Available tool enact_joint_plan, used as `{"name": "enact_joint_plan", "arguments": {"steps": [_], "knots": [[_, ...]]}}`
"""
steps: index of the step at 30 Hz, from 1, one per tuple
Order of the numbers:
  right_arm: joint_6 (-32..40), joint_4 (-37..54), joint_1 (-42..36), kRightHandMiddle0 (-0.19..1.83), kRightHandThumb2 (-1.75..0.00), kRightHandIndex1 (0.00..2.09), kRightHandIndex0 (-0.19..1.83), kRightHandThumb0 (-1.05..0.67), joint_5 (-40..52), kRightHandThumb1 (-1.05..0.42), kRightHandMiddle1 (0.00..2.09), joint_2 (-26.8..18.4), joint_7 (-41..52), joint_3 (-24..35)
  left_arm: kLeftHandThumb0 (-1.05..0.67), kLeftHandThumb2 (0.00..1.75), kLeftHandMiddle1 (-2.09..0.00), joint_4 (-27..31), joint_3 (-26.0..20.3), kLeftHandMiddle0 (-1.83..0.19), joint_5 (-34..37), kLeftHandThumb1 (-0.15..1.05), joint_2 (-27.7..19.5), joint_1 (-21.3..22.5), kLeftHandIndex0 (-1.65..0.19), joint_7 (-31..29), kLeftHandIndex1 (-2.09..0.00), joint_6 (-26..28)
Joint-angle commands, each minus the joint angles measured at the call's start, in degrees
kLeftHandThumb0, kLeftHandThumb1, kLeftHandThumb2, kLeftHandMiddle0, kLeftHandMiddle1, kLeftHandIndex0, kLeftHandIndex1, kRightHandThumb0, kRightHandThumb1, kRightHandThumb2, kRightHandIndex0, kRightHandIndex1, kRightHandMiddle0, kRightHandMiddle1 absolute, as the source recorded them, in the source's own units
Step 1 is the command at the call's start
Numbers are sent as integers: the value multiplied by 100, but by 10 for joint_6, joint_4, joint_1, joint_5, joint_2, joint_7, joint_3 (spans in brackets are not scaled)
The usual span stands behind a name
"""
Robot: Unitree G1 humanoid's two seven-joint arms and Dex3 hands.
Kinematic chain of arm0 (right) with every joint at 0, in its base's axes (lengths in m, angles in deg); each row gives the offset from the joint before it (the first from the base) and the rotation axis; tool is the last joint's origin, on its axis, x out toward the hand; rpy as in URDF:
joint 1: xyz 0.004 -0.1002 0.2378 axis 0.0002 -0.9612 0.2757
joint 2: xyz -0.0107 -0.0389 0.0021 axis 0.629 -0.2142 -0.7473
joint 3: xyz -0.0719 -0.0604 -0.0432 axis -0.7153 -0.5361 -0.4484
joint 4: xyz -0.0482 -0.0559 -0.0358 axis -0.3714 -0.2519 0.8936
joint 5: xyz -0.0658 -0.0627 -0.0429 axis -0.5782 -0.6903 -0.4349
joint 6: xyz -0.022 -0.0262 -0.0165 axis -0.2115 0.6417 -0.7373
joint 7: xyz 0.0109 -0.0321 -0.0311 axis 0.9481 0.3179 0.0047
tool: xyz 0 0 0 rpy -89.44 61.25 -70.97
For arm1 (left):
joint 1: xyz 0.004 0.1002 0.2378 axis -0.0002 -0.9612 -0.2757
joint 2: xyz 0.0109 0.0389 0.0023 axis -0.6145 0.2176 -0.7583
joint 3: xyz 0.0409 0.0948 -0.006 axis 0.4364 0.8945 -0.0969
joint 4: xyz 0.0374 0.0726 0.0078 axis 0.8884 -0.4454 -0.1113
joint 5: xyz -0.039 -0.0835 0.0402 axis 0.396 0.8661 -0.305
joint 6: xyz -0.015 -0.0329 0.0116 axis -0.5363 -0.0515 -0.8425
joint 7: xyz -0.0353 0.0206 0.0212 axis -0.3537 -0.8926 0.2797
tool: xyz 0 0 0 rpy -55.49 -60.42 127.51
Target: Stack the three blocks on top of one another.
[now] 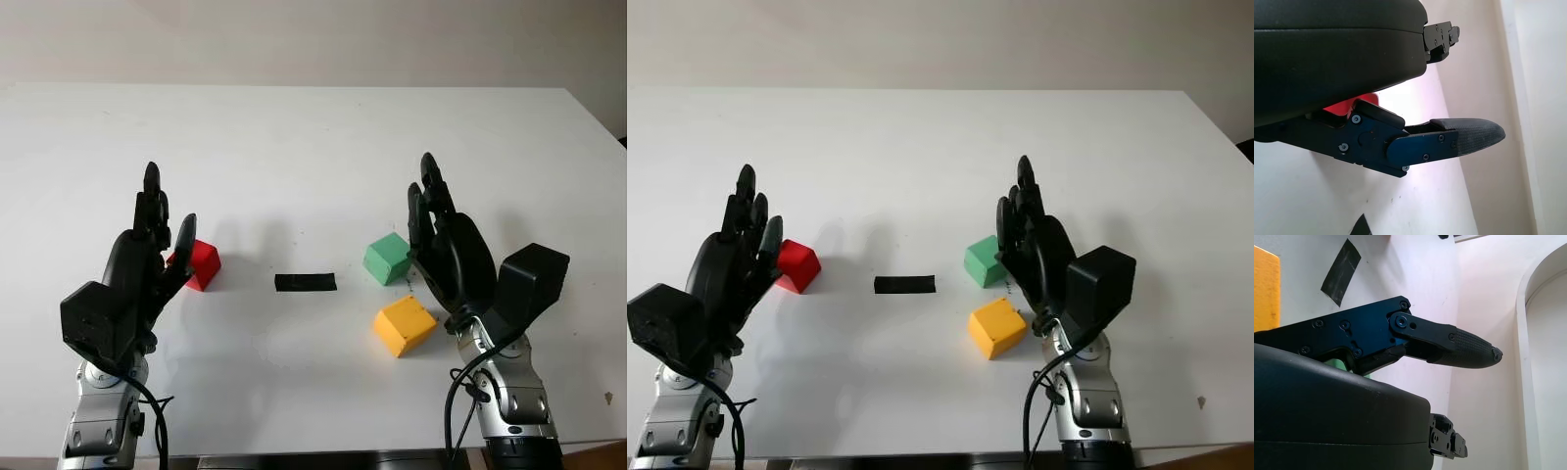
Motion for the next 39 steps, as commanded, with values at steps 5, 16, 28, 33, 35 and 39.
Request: {"name": "enact_joint_plan", "arguments": {"steps": [5,16,28,33,35,39], "knots": [[2,9,8,-19,-68,0,-19,-76,1,-105,0,-1,-2,1,-80,51,-8,15,-28,2,-36,105,-71,36,5,-5,-9,-29],[2,9,6,-19,-68,0,-19,-76,4,-105,0,-3,-2,4,-72,5,-3,-22,-29,-14,-81,94,-356,160,-34,-227,-8,-4],[0,10,9,-19,-66,0,-19,-74,-1,-105,0,-7,-3,5,-82,6,-3,-113,132,-2,-235,87,-453,313,-34,-346,-5,-79],[7,15,8,-19,-65,0,-19,-76,0,-105,0,-6,-5,5,-86,6,-3,-161,175,4,-274,89,-447,339,-30,-348,-4,-146],[9,16,8,-19,-64,0,-19,-75,1,-105,0,-5,-6,6,-88,6,-3,-166,190,6,-286,91,-442,345,-27,-357,-3,-150],[12,20,7,-19,-65,0,-19,-75,0,-105,0,-4,-9,4,-86,5,-5,-161,197,4,-292,88,-431,333,-29,-352,-4,-151]]}}
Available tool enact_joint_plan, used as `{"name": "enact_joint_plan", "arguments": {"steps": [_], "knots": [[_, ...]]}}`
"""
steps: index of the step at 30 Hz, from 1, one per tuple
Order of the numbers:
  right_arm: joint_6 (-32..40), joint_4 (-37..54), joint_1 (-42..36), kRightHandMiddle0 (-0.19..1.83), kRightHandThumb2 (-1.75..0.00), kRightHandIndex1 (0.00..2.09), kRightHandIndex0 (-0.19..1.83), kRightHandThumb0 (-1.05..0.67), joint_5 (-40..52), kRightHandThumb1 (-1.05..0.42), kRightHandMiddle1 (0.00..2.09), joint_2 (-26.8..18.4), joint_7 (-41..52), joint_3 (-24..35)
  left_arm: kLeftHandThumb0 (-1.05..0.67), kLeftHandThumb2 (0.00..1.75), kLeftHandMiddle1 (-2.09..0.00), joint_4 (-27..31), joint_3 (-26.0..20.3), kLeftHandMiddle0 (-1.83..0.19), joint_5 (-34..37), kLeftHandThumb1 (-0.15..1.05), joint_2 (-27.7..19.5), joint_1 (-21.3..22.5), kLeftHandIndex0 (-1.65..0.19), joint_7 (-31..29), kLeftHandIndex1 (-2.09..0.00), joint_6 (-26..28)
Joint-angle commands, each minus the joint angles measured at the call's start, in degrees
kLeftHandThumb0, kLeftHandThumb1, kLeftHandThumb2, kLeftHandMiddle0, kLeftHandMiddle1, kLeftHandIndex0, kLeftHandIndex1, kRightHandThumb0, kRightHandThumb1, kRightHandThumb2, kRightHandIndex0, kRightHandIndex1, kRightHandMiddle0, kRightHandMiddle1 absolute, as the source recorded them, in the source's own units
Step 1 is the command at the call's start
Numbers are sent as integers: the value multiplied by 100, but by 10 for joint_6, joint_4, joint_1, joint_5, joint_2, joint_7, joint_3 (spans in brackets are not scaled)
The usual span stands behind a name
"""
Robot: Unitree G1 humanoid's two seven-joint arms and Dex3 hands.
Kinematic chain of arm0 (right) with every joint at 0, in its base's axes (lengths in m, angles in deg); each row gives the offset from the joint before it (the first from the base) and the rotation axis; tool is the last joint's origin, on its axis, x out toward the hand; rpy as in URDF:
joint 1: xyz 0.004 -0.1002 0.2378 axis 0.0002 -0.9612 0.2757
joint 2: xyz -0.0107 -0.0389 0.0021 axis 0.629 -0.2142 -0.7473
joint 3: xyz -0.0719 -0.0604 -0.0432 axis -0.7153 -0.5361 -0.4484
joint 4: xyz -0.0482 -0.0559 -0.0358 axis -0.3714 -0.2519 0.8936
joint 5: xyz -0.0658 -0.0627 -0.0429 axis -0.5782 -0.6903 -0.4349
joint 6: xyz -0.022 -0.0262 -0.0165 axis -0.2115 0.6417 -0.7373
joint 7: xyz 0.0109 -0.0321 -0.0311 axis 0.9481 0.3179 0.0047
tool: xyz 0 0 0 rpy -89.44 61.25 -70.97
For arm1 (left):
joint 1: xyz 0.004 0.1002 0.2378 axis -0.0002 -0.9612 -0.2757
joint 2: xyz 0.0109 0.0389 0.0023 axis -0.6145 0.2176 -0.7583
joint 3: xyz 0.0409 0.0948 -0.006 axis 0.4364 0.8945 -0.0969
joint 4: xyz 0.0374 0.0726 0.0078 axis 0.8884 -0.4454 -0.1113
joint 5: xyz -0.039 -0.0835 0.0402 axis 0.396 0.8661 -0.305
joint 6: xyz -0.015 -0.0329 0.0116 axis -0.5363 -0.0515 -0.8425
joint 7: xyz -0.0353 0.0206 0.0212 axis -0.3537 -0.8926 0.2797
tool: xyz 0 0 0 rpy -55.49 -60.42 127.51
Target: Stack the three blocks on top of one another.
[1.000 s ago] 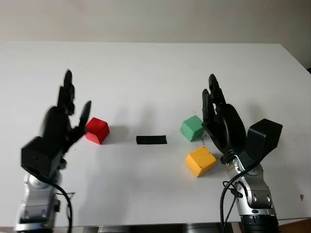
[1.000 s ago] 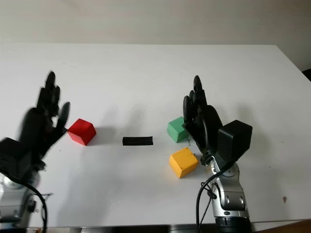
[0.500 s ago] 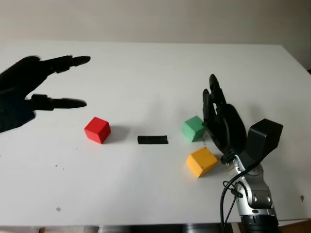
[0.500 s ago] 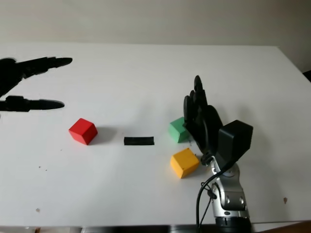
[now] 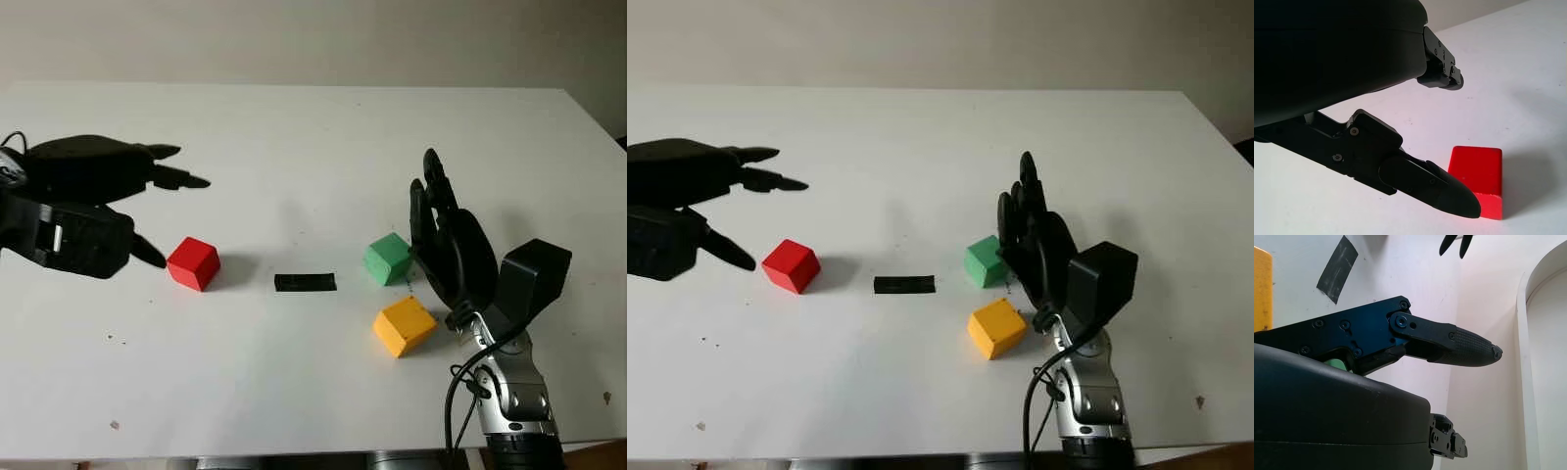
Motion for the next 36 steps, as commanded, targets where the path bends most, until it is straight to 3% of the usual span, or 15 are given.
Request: {"name": "enact_joint_plan", "arguments": {"steps": [1,11,21,22,25,28,36], "knots": [[0,11,4,-19,-65,0,-19,-75,-1,-105,0,-4,0,1,-85,4,-5,9,6,5,-1,87,9,-3,-29,-3,-5,7],[-5,6,2,-19,-66,0,-19,-75,4,-105,0,-5,8,4,-81,5,-5,39,17,6,-35,86,16,-43,-32,-2,-7,25],[-6,5,1,-19,-66,0,-19,-74,9,-105,0,-4,12,8,-78,6,-8,67,19,-2,-55,89,23,-73,-48,6,-17,45],[-5,6,0,-19,-66,0,-19,-74,8,-105,0,-4,12,8,-75,6,-7,66,18,-6,-58,89,24,-77,-50,15,-25,41],[-3,6,0,-19,-66,0,-19,-74,9,-105,0,-3,11,9,-71,6,-6,61,15,-14,-60,91,26,-86,-28,41,-90,26],[-6,6,-1,-19,-66,0,-19,-73,8,-105,0,-4,13,9,-63,6,-7,58,13,-19,-58,96,27,-90,-21,55,-121,16],[-2,8,0,-19,-66,0,-19,-75,8,-105,0,-3,14,9,-41,9,-10,38,3,-32,-51,104,27,-100,-21,114,-149,-30]]}}
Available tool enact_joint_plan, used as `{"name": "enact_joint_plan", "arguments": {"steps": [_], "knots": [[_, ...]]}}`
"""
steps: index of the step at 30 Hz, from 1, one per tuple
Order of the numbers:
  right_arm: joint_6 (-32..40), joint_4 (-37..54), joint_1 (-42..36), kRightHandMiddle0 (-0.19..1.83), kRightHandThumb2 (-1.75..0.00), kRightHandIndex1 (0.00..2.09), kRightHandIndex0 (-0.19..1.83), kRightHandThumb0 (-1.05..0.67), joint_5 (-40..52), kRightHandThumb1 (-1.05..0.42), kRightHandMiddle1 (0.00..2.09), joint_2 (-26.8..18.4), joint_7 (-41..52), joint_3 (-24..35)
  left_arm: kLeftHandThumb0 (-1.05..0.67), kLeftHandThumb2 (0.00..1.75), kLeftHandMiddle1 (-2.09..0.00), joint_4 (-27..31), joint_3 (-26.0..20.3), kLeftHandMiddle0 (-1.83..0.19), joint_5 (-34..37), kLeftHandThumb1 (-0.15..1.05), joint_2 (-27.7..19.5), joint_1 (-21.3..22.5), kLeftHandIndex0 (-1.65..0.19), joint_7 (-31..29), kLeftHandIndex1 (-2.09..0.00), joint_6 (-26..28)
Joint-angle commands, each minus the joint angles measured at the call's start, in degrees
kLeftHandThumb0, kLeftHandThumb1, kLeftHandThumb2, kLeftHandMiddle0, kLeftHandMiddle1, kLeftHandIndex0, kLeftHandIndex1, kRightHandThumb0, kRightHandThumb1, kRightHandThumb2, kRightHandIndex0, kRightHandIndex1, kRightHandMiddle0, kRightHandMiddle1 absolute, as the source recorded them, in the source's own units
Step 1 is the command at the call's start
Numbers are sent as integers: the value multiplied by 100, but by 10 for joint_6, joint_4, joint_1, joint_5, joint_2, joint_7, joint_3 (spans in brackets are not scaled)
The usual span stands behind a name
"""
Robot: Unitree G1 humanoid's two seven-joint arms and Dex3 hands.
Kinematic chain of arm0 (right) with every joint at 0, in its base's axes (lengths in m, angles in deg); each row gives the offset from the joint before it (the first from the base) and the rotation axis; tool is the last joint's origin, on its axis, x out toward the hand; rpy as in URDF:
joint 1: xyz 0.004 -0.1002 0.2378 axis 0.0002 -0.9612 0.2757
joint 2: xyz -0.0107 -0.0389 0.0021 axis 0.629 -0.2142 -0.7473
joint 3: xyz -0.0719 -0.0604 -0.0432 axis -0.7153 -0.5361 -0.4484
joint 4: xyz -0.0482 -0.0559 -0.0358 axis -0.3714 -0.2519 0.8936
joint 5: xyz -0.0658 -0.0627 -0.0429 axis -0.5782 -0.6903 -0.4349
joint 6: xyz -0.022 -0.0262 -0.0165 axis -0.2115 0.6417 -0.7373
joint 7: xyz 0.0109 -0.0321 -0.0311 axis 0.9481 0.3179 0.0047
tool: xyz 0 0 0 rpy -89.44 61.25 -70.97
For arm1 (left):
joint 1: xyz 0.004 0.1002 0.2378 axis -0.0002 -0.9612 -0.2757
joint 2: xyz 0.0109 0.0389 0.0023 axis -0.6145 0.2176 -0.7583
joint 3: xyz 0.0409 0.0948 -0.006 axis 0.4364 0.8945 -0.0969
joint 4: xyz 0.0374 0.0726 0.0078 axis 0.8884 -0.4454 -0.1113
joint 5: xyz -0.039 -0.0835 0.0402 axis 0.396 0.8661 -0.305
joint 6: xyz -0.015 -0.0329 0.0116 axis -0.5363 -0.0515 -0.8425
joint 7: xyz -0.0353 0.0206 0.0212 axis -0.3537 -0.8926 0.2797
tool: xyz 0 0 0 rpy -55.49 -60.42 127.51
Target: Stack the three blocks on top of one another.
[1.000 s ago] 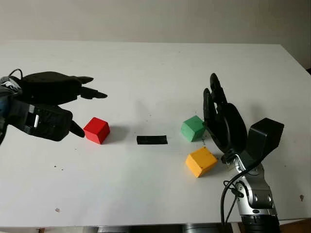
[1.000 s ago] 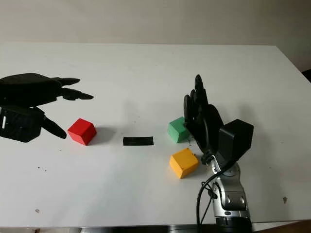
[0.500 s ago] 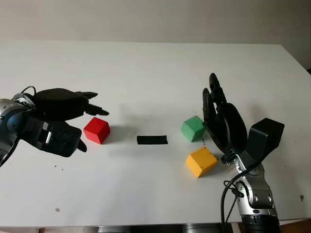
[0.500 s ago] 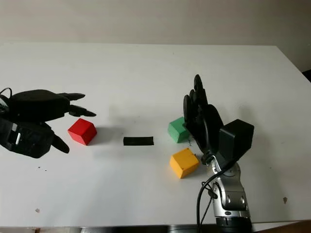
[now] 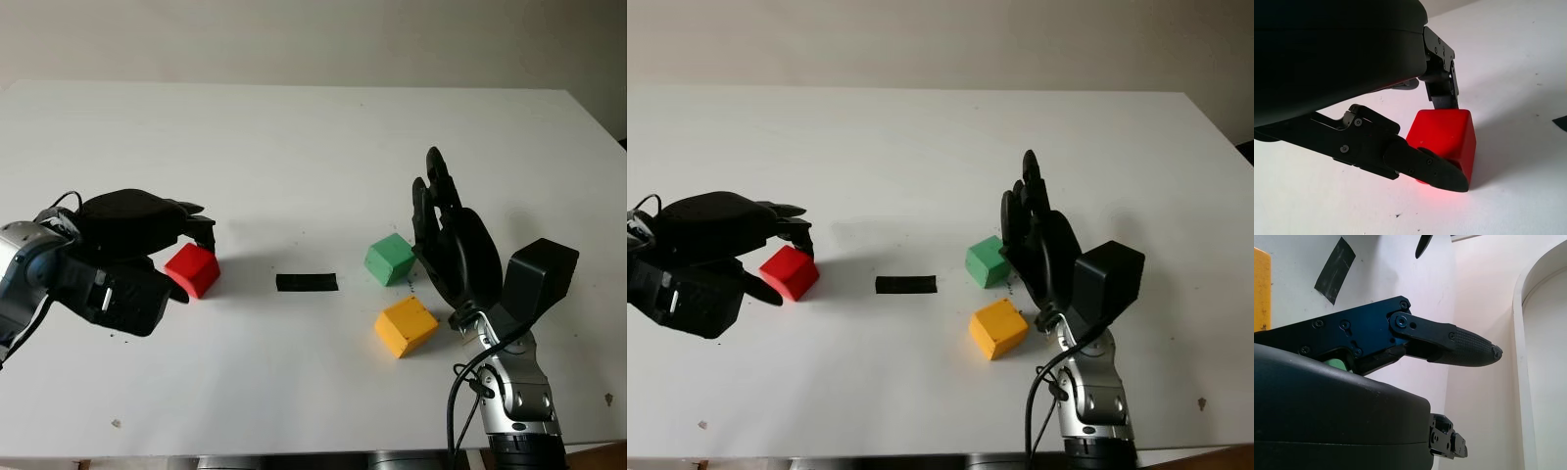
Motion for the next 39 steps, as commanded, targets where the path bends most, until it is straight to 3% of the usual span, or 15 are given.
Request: {"name": "enact_joint_plan", "arguments": {"steps": [1,10,19,34,37,39], "knots": [[-1,7,1,-19,-66,0,-19,-75,2,-105,0,-3,1,0,-41,9,-10,-3,-9,-32,0,105,-3,0,-21,10,-149,-7],[-9,4,0,-19,-64,0,-19,-75,-4,-105,0,-6,4,-1,-44,9,-11,10,-13,-32,-25,105,-8,4,-15,29,-156,-12],[-8,4,0,-19,-63,0,-19,-76,-10,-105,0,-3,2,-5,-45,6,-12,29,-10,-35,-5,102,4,57,-22,2,-153,-28],[-15,7,-4,-19,-64,0,-19,-75,-16,-105,0,0,-4,-8,-44,5,-23,21,58,-37,-15,95,121,160,-33,-14,-154,-56],[-17,5,-4,-19,-65,0,-19,-75,-19,-105,0,0,-6,-11,-45,5,-44,15,71,-22,-31,96,141,171,-33,-10,-149,-58],[-18,5,-4,-19,-65,0,-19,-75,-20,-105,0,0,-7,-11,-45,5,-42,14,77,-22,-36,96,153,173,-33,-11,-144,-54]]}}
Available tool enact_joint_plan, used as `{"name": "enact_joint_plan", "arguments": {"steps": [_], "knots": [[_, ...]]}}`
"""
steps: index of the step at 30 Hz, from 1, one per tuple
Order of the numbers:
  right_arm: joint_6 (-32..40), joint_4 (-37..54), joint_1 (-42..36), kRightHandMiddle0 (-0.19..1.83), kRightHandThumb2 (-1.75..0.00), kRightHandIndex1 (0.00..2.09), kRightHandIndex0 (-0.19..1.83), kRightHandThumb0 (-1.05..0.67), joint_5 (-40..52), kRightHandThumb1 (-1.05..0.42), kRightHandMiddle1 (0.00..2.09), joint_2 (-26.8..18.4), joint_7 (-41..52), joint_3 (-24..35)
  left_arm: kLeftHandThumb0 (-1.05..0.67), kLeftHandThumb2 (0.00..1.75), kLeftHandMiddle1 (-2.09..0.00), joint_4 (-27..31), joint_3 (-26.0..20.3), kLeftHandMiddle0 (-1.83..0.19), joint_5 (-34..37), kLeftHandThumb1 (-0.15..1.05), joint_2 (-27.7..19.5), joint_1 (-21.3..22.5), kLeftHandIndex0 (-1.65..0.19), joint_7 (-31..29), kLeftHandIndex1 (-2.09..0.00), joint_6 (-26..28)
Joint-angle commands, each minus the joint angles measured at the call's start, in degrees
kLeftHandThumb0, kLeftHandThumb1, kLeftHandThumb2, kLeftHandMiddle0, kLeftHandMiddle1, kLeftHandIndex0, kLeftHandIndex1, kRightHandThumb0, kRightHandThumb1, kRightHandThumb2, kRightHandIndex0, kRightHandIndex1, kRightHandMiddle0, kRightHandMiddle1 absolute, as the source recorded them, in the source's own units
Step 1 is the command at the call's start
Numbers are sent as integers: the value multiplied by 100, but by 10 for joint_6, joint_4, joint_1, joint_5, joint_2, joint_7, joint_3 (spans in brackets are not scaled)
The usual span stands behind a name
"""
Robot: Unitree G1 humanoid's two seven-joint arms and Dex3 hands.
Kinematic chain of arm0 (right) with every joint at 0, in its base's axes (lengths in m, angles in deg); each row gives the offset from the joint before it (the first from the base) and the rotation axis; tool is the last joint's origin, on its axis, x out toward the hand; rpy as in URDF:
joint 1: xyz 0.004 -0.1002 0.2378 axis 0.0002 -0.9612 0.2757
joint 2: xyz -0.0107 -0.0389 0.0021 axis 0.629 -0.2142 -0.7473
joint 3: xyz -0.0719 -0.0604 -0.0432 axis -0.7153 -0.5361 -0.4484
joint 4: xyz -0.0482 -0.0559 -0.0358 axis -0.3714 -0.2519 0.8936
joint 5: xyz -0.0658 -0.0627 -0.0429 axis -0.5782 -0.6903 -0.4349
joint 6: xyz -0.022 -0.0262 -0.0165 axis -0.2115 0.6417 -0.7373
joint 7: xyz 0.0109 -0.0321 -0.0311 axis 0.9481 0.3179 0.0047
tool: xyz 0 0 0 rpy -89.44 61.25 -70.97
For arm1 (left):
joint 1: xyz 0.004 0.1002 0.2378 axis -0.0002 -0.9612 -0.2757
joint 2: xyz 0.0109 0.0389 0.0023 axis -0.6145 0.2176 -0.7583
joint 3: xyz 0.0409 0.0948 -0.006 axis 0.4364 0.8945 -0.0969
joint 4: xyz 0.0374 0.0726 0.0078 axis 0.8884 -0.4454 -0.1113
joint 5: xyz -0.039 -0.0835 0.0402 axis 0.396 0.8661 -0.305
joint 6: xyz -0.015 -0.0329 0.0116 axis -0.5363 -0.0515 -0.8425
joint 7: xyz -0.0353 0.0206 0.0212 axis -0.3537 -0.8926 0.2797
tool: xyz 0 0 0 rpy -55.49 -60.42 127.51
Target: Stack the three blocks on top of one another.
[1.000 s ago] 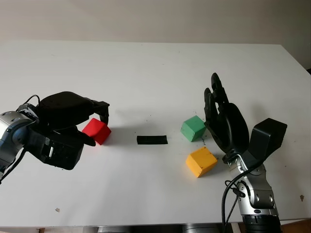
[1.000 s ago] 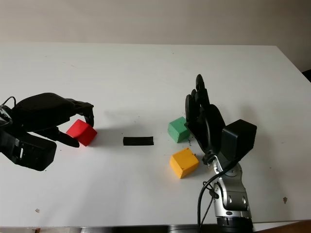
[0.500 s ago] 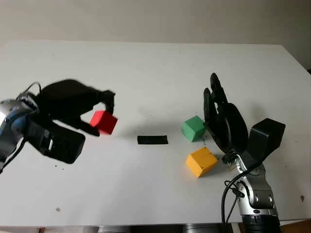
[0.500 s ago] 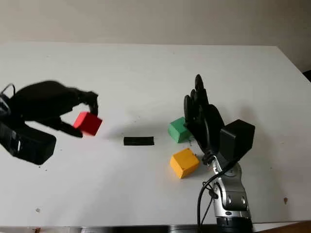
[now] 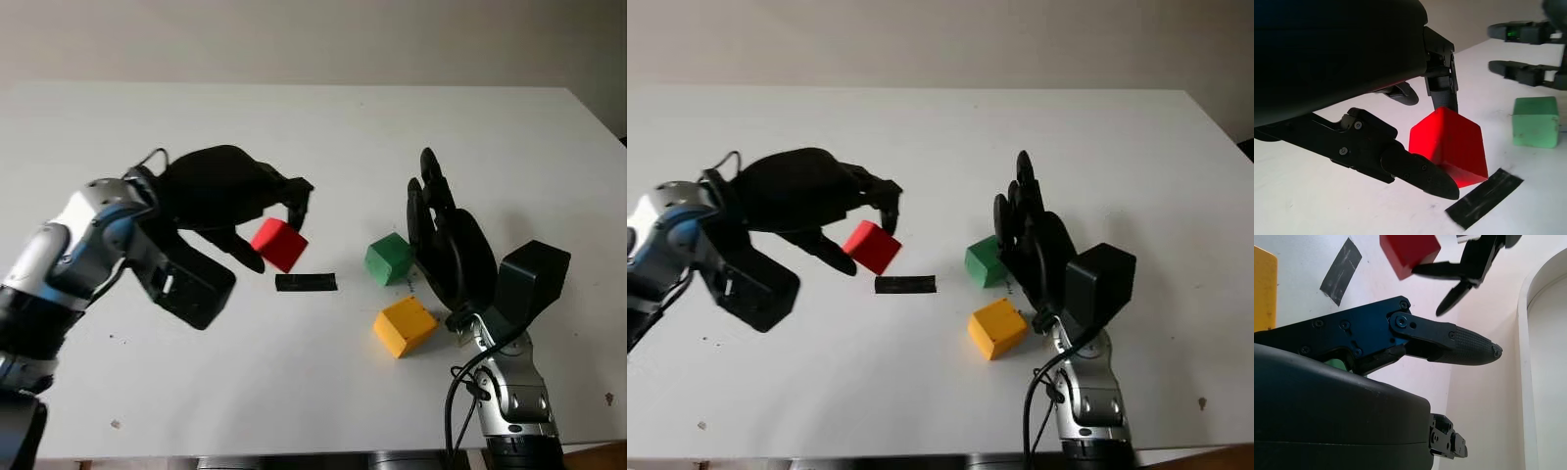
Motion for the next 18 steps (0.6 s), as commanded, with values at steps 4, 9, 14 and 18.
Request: {"name": "enact_joint_plan", "arguments": {"steps": [4,9,14,18], "knots": [[-2,12,-1,-19,-65,0,-19,-75,-2,-105,0,0,-7,-1,-45,5,-34,-21,15,-29,-9,95,24,6,-36,19,-133,-6],[-4,11,-2,-19,-64,0,-19,-74,2,-105,0,-1,-7,2,-46,5,-64,-41,30,-15,-25,97,31,-7,-33,30,-142,-12],[-10,6,-3,-19,-64,0,-19,-76,3,-105,0,-1,-5,2,-47,5,-86,-55,41,-4,-52,98,31,-10,-29,48,-153,-22],[-9,5,-2,-19,-64,0,-19,-77,-2,-105,0,-2,-7,0,-41,5,-85,-57,50,-3,-72,98,32,-10,-24,55,-160,-26]]}}
